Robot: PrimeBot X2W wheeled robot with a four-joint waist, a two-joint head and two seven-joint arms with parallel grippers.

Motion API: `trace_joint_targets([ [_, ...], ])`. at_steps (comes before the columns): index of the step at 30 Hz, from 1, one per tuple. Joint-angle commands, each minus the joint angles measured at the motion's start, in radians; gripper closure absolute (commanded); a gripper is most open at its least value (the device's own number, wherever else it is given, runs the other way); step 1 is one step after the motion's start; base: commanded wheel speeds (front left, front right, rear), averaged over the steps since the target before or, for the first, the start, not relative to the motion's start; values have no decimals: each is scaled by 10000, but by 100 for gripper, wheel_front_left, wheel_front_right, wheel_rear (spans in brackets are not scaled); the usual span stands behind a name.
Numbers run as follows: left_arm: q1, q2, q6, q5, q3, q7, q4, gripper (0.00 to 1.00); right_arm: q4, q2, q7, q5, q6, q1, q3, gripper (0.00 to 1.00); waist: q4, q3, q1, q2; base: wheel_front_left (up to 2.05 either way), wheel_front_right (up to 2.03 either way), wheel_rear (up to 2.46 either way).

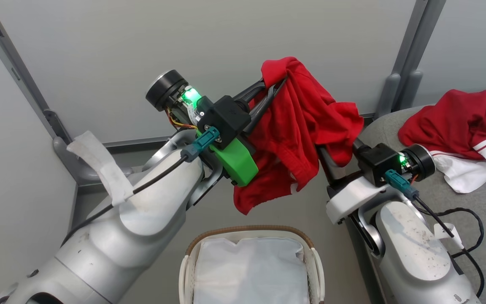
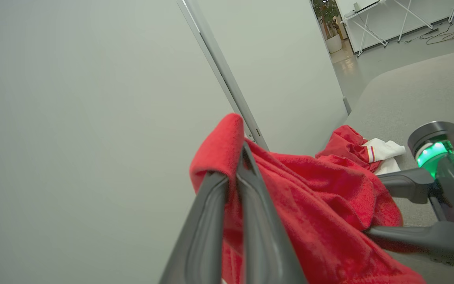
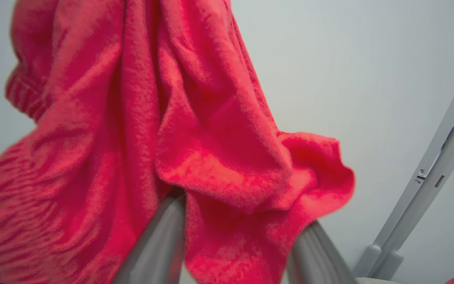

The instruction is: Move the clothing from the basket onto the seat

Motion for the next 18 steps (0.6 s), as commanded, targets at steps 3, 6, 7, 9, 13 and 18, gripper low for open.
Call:
trace_joint_targets([
  [3, 277, 60, -30, -162, 66, -36, 15, 100, -59, -35, -3, 77, -12, -185, 43, 100, -4, 61, 1, 0, 0, 0, 0],
  [6, 414, 85, -28, -300, 144, -36, 77, 100, -138, -35, -3, 115, -12, -231, 92, 100, -29, 107, 1, 0, 0, 0, 0],
  [7, 493, 82, -21, -359, 174, -36, 97, 100, -164, -35, -3, 113, -12, -235, 100, 100, -40, 124, 1, 0, 0, 0, 0],
  [9, 656, 58, 9, -438, 236, -36, 125, 100, -205, -35, -3, 103, -10, -237, 93, 100, -59, 153, 1, 0, 0, 0, 0],
  [13, 1082, -19, 81, -642, 392, -36, 209, 87, -288, -36, -3, -13, -12, -245, -119, 100, -101, 197, 1, 0, 0, 0, 0],
  [18, 1973, -219, 148, -996, 655, -36, 363, 0, -392, -36, -3, -204, -12, -217, -553, 100, -150, 264, 1, 0, 0, 0, 0],
])
